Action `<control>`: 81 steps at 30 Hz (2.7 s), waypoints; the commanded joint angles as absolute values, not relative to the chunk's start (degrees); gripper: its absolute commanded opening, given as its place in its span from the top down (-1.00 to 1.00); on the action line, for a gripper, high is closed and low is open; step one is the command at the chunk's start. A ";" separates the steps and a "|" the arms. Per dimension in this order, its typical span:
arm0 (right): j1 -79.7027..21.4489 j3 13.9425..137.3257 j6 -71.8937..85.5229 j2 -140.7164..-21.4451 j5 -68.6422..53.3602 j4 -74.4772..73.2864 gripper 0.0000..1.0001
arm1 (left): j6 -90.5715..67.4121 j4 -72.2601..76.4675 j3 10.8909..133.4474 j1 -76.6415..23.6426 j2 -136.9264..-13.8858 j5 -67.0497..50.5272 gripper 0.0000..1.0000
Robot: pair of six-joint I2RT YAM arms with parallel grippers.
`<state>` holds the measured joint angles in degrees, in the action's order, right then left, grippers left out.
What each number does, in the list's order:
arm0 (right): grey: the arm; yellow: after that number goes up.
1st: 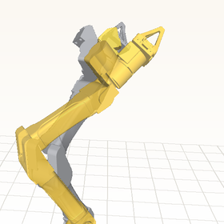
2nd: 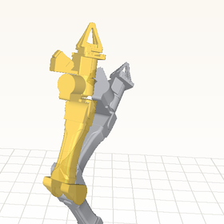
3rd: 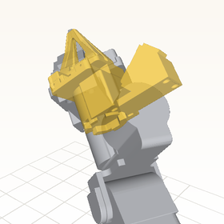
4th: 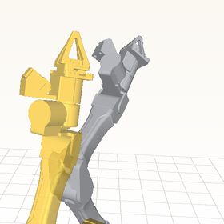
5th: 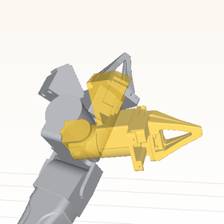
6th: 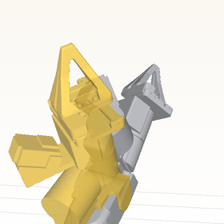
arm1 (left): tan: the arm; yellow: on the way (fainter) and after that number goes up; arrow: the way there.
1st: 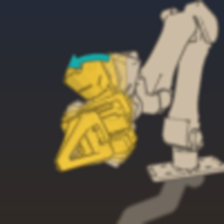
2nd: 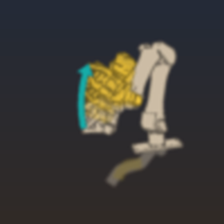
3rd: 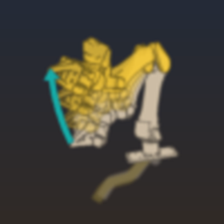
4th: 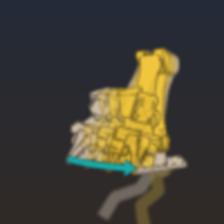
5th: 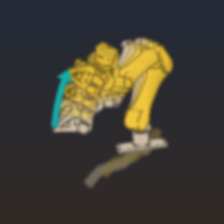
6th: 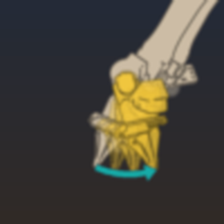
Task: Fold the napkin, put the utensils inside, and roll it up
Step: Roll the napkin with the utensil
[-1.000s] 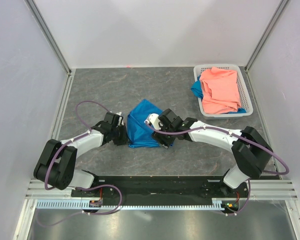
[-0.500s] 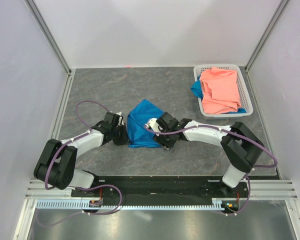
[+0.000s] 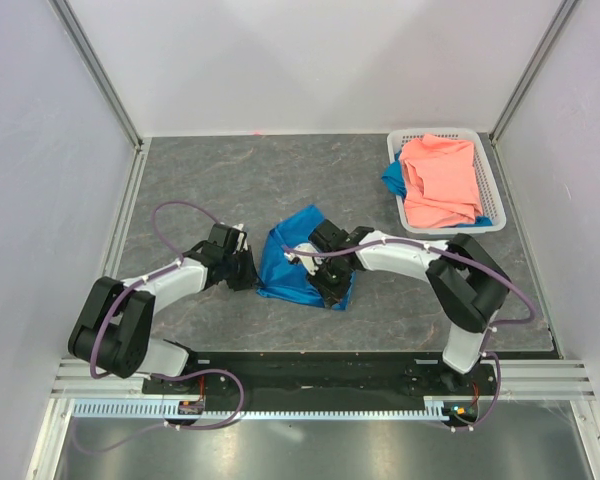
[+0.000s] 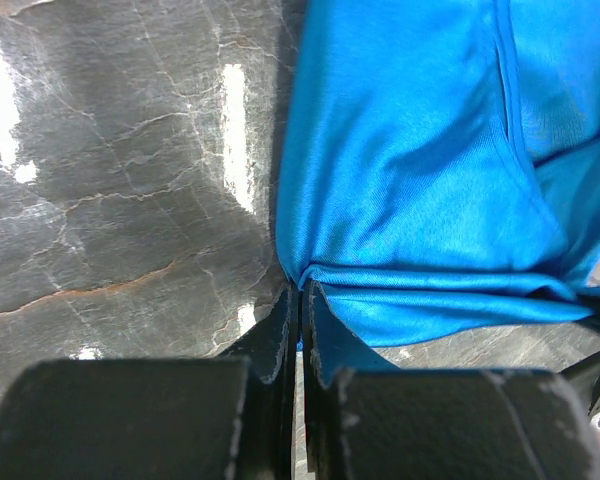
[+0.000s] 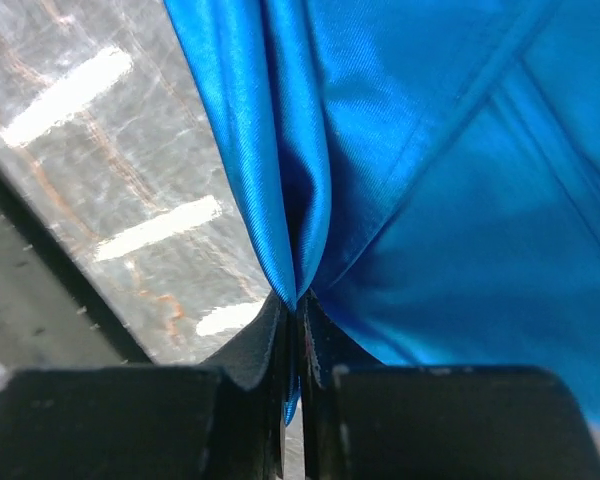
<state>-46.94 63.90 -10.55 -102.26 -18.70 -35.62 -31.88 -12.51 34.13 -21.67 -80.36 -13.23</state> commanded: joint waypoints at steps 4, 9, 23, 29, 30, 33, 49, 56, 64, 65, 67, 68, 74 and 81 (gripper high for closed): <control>-42.11 67.06 -13.36 -109.15 -31.28 -41.48 0.82 | -28.83 -17.58 35.42 -21.71 -82.97 -11.16 0.96; -39.47 66.88 -13.71 -111.35 -32.87 -41.40 0.78 | -28.74 -17.93 35.86 -21.62 -83.41 -11.51 0.96; -39.37 72.42 -9.32 -99.41 -26.03 -43.50 -0.05 | -28.57 -17.58 36.47 -21.62 -84.02 -14.76 0.96; -42.79 73.65 -7.30 -94.84 -18.46 -41.40 -0.12 | -28.56 -17.75 36.83 -21.62 -84.55 -15.82 0.96; -43.50 73.39 -6.95 -94.66 -19.07 -41.40 -0.10 | -28.56 -17.84 36.91 -21.71 -84.46 -15.82 0.96; -45.61 71.29 -4.93 -94.57 -24.33 -40.35 -0.07 | -28.48 -17.84 36.83 -21.71 -84.29 -15.73 0.96; -46.49 64.42 -3.16 -99.05 -26.73 -38.58 -0.02 | -28.48 -18.02 36.74 -21.62 -84.20 -15.56 0.96; -44.48 65.57 -5.45 -101.07 -26.72 -40.34 -0.02 | -28.39 -18.11 36.74 -21.71 -84.29 -15.29 0.96; -41.05 65.13 -6.42 -100.20 -26.72 -41.22 -0.02 | -28.30 -18.11 36.74 -21.62 -84.90 -15.38 0.96; -40.78 64.87 -6.42 -100.37 -26.63 -41.13 -0.02 | -28.30 -18.02 36.74 -21.62 -84.99 -15.47 0.96; -40.08 64.51 -6.59 -100.98 -26.46 -41.13 -0.02 | -28.30 -18.10 36.83 -21.62 -84.99 -15.38 0.96; -39.90 64.16 -6.68 -101.77 -26.46 -41.05 -0.02 | -28.30 -18.02 36.83 -21.71 -84.99 -15.47 0.96; -38.41 63.72 -6.42 -104.76 -26.37 -39.99 -0.02 | -28.30 -18.10 36.83 -21.71 -84.99 -15.64 0.96; -38.93 66.00 -5.54 -100.21 -26.02 -39.99 -0.03 | -28.30 -18.19 37.00 -21.62 -85.17 -16.00 0.96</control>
